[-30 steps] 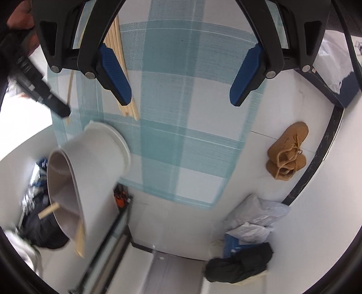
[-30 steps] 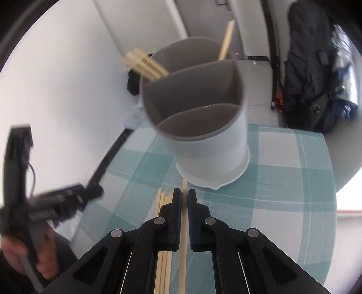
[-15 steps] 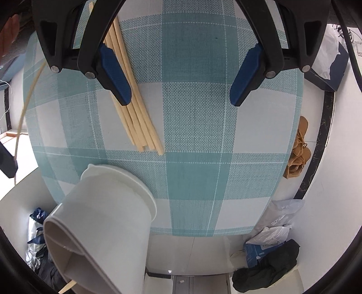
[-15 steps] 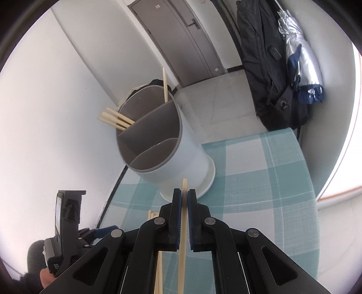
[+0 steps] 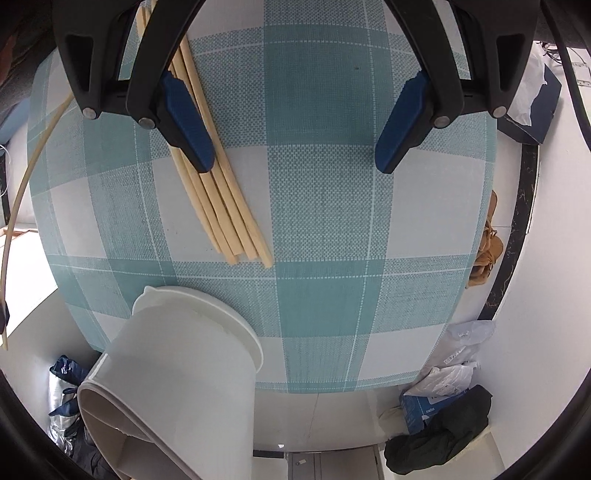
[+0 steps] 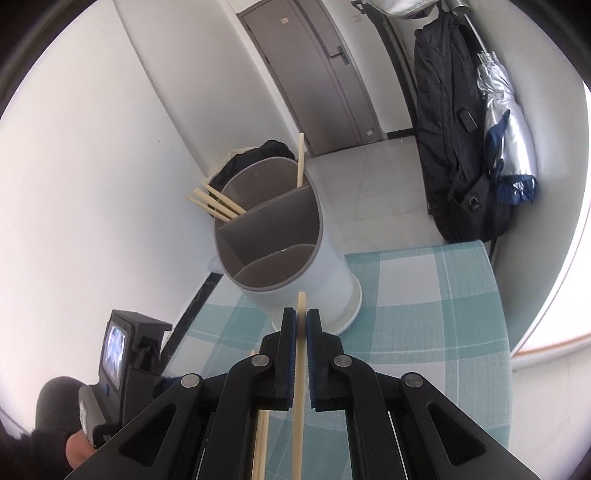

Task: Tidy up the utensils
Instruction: 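Lift the chopstick with the right gripper while the left gripper grasps one from the pile, then raise both held chopsticks up over the utensil holder's opening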

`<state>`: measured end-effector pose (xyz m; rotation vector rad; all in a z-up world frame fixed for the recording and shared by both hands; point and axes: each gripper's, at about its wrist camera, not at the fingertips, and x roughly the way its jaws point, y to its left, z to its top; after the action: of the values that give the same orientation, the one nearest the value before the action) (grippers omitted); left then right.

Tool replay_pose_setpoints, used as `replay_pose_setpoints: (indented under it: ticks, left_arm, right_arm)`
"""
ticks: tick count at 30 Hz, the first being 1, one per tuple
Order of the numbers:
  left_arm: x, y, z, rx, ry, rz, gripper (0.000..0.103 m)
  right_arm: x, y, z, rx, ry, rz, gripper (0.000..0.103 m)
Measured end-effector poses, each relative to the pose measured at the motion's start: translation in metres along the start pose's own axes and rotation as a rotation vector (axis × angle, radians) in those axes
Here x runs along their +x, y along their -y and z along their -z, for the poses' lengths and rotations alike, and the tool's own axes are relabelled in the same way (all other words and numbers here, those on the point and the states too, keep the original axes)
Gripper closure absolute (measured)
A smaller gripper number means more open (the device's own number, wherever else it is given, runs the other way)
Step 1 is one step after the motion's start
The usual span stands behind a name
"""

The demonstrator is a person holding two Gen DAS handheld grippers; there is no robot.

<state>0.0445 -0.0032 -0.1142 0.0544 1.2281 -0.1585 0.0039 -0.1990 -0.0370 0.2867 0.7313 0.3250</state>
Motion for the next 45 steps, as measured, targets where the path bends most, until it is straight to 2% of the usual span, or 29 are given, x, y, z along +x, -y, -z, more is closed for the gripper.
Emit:
replay_pose_setpoints:
  ticks: [13, 17, 21, 23, 24, 26, 29, 34, 38, 40, 43, 45]
  left_arm:
    - [0.008, -0.009, -0.010, -0.023, -0.040, -0.014, 0.017]
    - [0.012, -0.007, -0.020, -0.024, -0.024, -0.033, 0.019]
    - [0.014, -0.008, -0.029, -0.037, -0.014, -0.034, 0.033]
    - [0.011, -0.007, -0.029, -0.042, -0.002, -0.037, 0.056]
    - [0.011, -0.007, -0.030, -0.038, 0.004, -0.037, 0.062]
    - [0.010, -0.006, -0.031, -0.021, 0.007, -0.037, 0.082]
    - [0.010, -0.004, -0.031, 0.009, 0.005, -0.028, 0.099]
    - [0.009, -0.010, -0.034, -0.027, 0.012, 0.014, 0.100]
    - [-0.006, -0.015, -0.035, -0.085, 0.063, 0.076, 0.100]
    - [-0.017, -0.019, -0.032, -0.114, 0.108, 0.115, 0.100]
    - [-0.043, -0.022, -0.026, -0.144, 0.217, 0.183, 0.100]
    - [-0.065, -0.020, -0.020, -0.123, 0.315, 0.198, 0.100]
  right_arm:
    - [-0.006, 0.011, -0.008, 0.088, 0.030, -0.053, 0.098]
    - [-0.006, 0.015, -0.011, 0.089, 0.059, -0.043, 0.098]
    - [-0.004, 0.016, -0.013, 0.086, 0.058, -0.043, 0.098]
    - [-0.004, 0.016, -0.013, 0.081, 0.058, -0.044, 0.098]
    - [-0.005, 0.015, -0.013, 0.079, 0.058, -0.044, 0.098]
    - [-0.005, 0.015, -0.013, 0.076, 0.056, -0.044, 0.098]
    - [-0.003, 0.015, -0.012, 0.075, 0.051, -0.044, 0.098]
    - [-0.005, 0.011, -0.012, 0.054, 0.051, -0.037, 0.098]
    - [-0.007, 0.006, -0.010, 0.040, 0.055, -0.036, 0.098]
    - [-0.009, 0.002, -0.009, 0.029, 0.058, -0.030, 0.098]
    - [-0.014, -0.008, -0.007, -0.004, 0.074, -0.027, 0.098]
    - [-0.020, -0.017, -0.005, -0.040, 0.089, -0.027, 0.098]
